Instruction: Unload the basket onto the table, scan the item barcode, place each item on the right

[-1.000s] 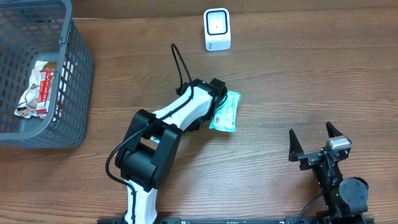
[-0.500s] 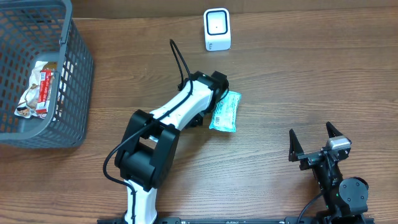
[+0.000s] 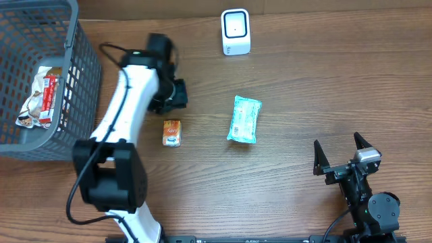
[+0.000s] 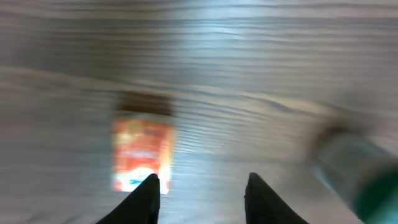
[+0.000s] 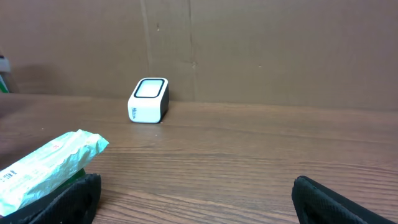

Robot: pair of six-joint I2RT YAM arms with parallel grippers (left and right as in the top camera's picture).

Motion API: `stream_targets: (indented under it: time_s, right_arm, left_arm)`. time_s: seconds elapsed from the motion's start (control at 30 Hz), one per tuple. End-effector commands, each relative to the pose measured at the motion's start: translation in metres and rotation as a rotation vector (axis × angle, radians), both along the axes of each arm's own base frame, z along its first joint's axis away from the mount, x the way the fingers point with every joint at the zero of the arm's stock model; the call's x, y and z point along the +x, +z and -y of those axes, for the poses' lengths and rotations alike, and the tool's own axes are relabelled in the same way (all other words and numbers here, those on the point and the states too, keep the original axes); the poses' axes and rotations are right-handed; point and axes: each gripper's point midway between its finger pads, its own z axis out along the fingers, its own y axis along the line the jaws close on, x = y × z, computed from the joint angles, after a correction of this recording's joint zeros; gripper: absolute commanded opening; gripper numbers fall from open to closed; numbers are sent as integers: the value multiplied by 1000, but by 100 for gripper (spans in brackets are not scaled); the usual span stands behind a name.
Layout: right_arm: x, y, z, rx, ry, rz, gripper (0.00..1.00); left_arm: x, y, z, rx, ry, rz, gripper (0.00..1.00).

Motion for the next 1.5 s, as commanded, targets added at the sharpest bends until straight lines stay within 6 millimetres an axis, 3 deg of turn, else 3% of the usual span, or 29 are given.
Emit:
stream_targets:
  time_s: [0.0,0.4,0.47,0.5,0.7,1.13,1.23,1.33,1.43,1.47]
  right_arm:
    - [0,-2,1,-1,-7,4,100]
    - [0,-2,1,-1,-7,4,100]
    - [0,-2,1,-1,-7,4,100]
    - [0,-2,1,-1,-7,4,100]
    - [0,-2,1,-1,-7,4,100]
    - [0,-2,1,-1,-7,4,100]
    - [0,-2,1,-1,-6,4,100]
    - [0,-2,1,-1,-7,4,100]
    - [0,-2,1,-1,-7,4,100]
    - [0,-2,1,-1,-7,4,100]
  left_arm:
    - [-5,38,72,-455,-302,94,43]
    - [-17,41,150,-465,-449,122,49]
    - [-20,41,157,-468,-451,113,60]
    - [-22,40,159,-465,-460,110,61]
    - [-27,16,142,-262,-401,66,60]
    - [-37,-18,154,-294,-378,48,59]
    - [-40,-22,160,-310,-391,49,53]
    - [-40,-22,162,-310,-396,50,41]
    - [-40,-22,162,-310,-395,50,20]
    - [-40,-22,162,-309,-395,49,9]
